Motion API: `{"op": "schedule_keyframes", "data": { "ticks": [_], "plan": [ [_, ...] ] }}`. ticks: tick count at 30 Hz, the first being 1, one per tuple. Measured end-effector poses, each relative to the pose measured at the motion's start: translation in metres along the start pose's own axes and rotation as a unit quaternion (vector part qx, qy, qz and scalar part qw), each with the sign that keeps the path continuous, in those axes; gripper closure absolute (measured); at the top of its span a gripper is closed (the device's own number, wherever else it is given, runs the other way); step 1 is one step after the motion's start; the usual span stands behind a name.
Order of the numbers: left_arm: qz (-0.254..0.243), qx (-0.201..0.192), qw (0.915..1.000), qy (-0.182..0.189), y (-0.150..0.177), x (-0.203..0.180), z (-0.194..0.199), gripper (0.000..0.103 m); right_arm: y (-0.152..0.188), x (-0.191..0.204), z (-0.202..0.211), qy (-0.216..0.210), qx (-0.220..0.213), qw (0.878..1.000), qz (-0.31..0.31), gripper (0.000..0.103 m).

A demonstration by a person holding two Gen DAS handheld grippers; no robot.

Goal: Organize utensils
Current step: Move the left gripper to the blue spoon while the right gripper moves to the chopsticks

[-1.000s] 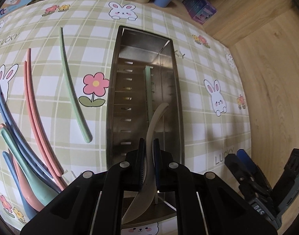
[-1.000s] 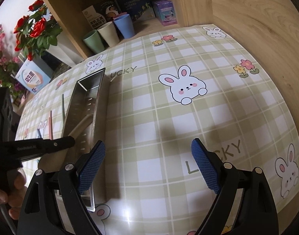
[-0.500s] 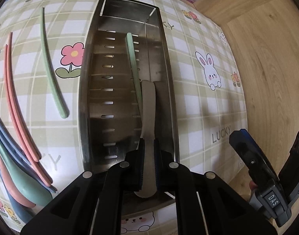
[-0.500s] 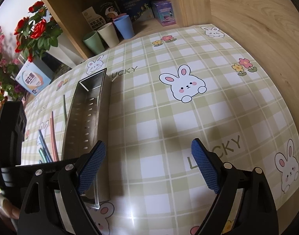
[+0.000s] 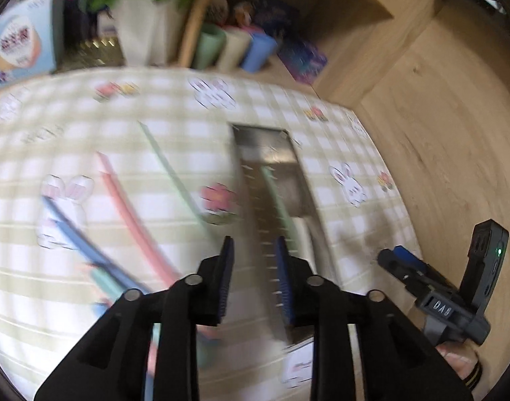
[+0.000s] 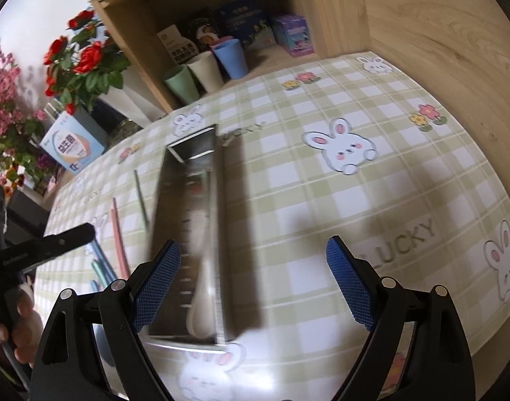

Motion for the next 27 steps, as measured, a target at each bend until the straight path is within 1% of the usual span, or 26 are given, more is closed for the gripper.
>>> {"op": "schedule_keyframes", "data": {
  "ticks": [1, 3, 6, 8, 10, 13, 15, 18, 22, 27],
  "plan": [
    [0.0, -0.006, 1.0, -0.005, 0.003, 0.01, 0.005, 0.069, 0.002, 0.005, -0.002, -0.002, -0.002, 1.0, 0.001, 0.017],
    [0.003, -0.023, 0.9996, -0.019, 0.012, 0.037, 0.018, 0.065, 0.006, 0.023, -0.008, -0.007, -0.011, 1.0, 0.009, 0.017],
    [0.014, -0.033, 0.9986, -0.04, 0.028, 0.073, 0.032, 0.062, 0.012, 0.045, -0.014, -0.013, -0.022, 0.999, 0.018, 0.016],
    [0.023, -0.035, 0.998, -0.047, 0.033, 0.094, 0.039, 0.061, 0.018, 0.065, -0.02, -0.019, -0.03, 0.999, 0.027, 0.016],
    [0.032, -0.032, 0.9975, -0.054, 0.042, 0.106, 0.042, 0.058, 0.024, 0.081, -0.026, -0.023, -0.03, 0.999, 0.039, 0.016],
    [0.037, -0.025, 0.9974, -0.056, 0.056, 0.119, 0.041, 0.057, 0.034, 0.102, -0.035, -0.025, -0.022, 0.998, 0.061, 0.016],
    [0.036, -0.016, 0.9977, -0.056, 0.067, 0.121, 0.038, 0.056, 0.042, 0.115, -0.039, -0.026, -0.014, 0.997, 0.076, 0.016],
    [0.027, 0.001, 0.9981, -0.055, 0.085, 0.117, 0.031, 0.054, 0.052, 0.124, -0.039, -0.002, -0.015, 0.996, 0.092, 0.016],
    [0.009, 0.029, 0.9983, -0.051, 0.108, 0.106, 0.018, 0.053, 0.06, 0.122, -0.037, 0.015, -0.021, 0.996, 0.08, 0.016],
    [-0.033, 0.058, 0.9969, -0.041, 0.131, 0.084, 0.009, 0.053, 0.066, 0.117, -0.029, 0.028, -0.028, 0.997, 0.068, 0.016]
  ]
}}
Point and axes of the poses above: each gripper's, at about its wrist camera, not at the fingertips, and z roughly against the way its jaws point, x to its left, y to its underside, the point moved 3 cm from there along -z, roughly the way its jaws point, and after that the axes turned 13 degrees about -y, right-handed, at the moved point
